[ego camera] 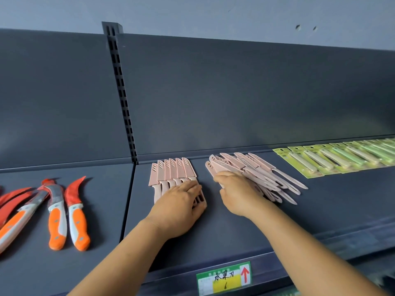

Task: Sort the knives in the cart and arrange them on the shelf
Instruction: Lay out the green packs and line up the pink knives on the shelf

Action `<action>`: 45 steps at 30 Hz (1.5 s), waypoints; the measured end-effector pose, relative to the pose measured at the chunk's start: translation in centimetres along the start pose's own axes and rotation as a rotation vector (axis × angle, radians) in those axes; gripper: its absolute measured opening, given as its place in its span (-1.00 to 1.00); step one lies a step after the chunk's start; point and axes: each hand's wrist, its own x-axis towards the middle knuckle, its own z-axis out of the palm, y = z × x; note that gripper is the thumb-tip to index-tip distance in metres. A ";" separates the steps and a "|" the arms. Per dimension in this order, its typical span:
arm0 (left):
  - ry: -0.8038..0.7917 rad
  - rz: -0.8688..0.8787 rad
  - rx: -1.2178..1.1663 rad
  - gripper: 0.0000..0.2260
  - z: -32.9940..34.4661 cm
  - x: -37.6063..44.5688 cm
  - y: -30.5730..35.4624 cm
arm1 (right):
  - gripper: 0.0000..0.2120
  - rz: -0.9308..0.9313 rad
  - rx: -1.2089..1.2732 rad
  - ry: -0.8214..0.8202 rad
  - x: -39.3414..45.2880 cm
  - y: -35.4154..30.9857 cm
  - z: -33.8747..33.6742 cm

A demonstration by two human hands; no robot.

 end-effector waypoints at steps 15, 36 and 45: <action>0.049 0.008 -0.009 -0.56 0.2 -0.1 -0.1 | -0.65 0.182 -0.038 0.156 0.5 -1.5 -1.2; 0.043 0.007 -0.096 -0.56 0.2 -0.1 -0.4 | -0.80 0.228 0.332 0.091 1.6 -3.8 -0.8; -0.053 0.068 -0.094 -0.54 0.6 1.8 0.7 | -0.65 0.199 0.163 -0.063 -1.0 -1.2 -1.5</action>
